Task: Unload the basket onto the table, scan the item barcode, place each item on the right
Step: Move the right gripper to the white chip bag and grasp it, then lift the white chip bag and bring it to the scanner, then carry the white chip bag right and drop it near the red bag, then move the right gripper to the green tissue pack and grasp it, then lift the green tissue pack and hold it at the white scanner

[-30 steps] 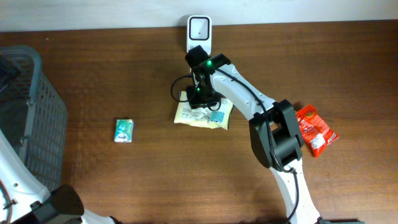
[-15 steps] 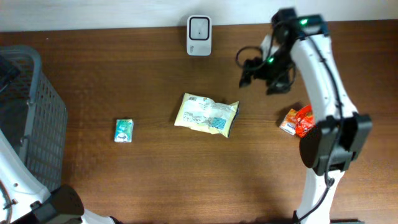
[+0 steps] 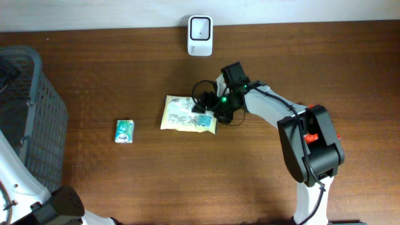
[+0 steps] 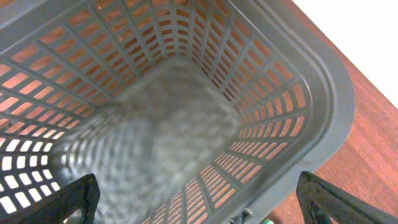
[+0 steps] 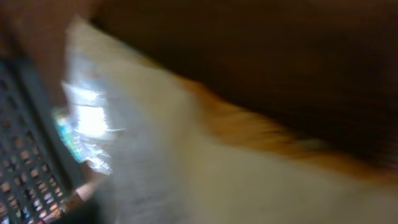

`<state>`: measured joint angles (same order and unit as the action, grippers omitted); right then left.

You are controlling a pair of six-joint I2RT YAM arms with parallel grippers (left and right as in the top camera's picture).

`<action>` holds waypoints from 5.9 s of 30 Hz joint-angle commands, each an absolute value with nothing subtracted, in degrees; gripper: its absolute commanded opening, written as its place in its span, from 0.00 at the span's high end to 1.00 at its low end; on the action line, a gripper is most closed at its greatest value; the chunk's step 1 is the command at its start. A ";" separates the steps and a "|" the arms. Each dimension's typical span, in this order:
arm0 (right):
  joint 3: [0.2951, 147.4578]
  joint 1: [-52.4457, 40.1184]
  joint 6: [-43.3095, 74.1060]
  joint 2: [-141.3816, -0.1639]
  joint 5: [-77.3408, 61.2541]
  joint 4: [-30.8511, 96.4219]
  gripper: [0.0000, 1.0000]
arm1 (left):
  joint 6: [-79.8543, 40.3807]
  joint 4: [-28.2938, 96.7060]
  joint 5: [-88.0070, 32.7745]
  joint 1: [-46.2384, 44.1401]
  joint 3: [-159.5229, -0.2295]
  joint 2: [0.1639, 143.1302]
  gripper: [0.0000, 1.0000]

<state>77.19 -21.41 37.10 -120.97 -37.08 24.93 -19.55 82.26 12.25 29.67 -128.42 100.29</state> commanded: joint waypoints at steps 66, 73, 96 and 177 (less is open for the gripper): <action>105.93 -31.11 -81.32 -135.06 49.52 -24.64 0.96 | -20.12 82.21 12.25 29.78 -129.05 100.16 0.01; 105.93 -32.42 -76.16 -122.80 52.64 -27.75 0.96 | -20.12 82.21 12.25 29.78 -129.05 100.16 0.01; 99.48 14.68 3.95 -116.01 -10.98 64.99 0.96 | -20.12 82.21 12.25 29.78 -129.05 100.16 0.01; 113.73 -35.35 3.73 -138.54 -33.85 53.82 0.43 | -20.12 82.19 12.25 29.78 -129.05 100.16 0.01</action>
<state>115.96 -34.06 2.11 -137.64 -32.84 57.04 -19.55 82.21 12.27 29.65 -128.42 100.29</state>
